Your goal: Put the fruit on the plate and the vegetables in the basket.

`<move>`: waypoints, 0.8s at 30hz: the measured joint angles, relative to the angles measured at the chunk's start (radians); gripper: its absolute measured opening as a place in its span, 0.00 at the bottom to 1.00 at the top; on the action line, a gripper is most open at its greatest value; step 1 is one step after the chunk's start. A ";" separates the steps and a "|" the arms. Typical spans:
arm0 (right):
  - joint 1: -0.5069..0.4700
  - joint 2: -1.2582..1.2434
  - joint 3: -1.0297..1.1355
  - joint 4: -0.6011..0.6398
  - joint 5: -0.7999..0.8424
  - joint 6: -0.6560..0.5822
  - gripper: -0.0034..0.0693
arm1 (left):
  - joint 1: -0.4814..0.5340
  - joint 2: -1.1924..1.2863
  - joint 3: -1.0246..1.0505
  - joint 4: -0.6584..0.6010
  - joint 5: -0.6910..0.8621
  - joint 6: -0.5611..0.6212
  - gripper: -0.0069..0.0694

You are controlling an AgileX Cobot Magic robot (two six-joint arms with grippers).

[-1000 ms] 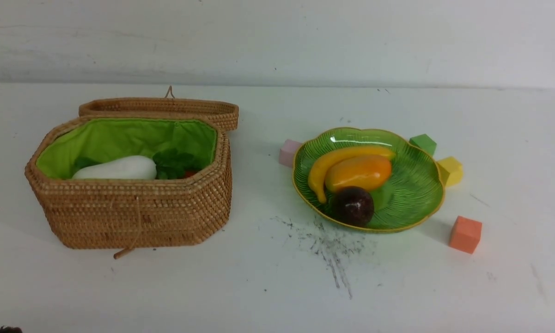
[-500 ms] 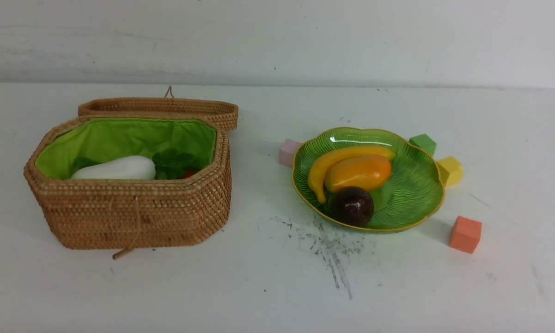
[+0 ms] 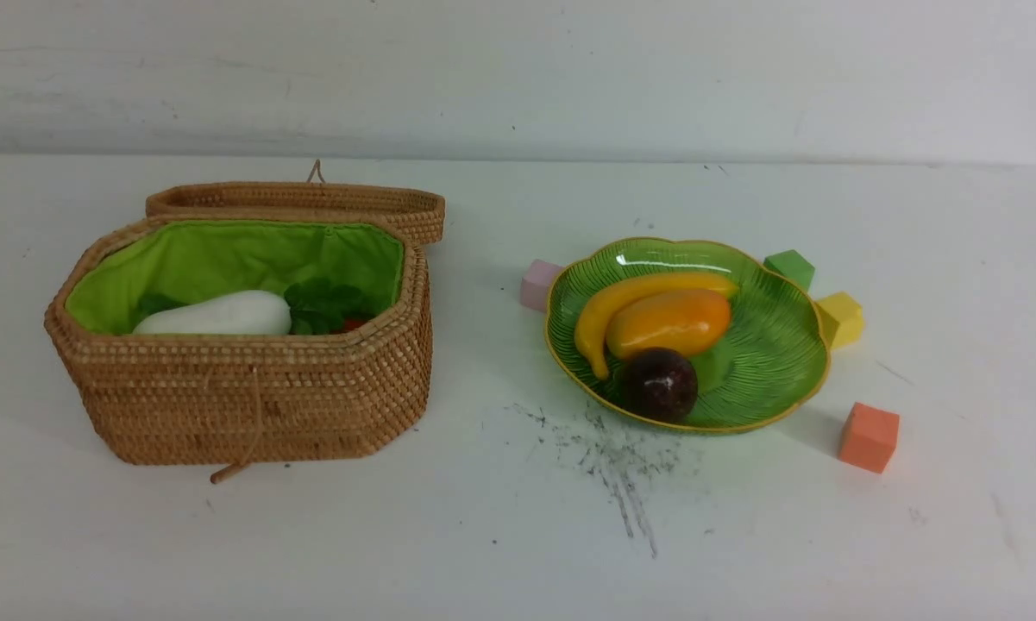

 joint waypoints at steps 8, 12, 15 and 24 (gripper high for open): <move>0.000 0.000 0.000 0.000 0.000 0.000 0.23 | 0.000 0.000 0.000 0.000 0.000 0.001 0.07; 0.000 0.000 0.000 0.000 -0.001 0.000 0.24 | 0.000 0.000 0.000 0.000 0.000 0.001 0.07; 0.000 0.000 0.000 0.000 -0.001 0.000 0.25 | 0.000 0.000 0.000 0.000 0.000 0.001 0.07; 0.000 0.000 0.000 0.000 -0.001 0.000 0.27 | 0.000 0.000 0.000 0.000 0.000 0.001 0.07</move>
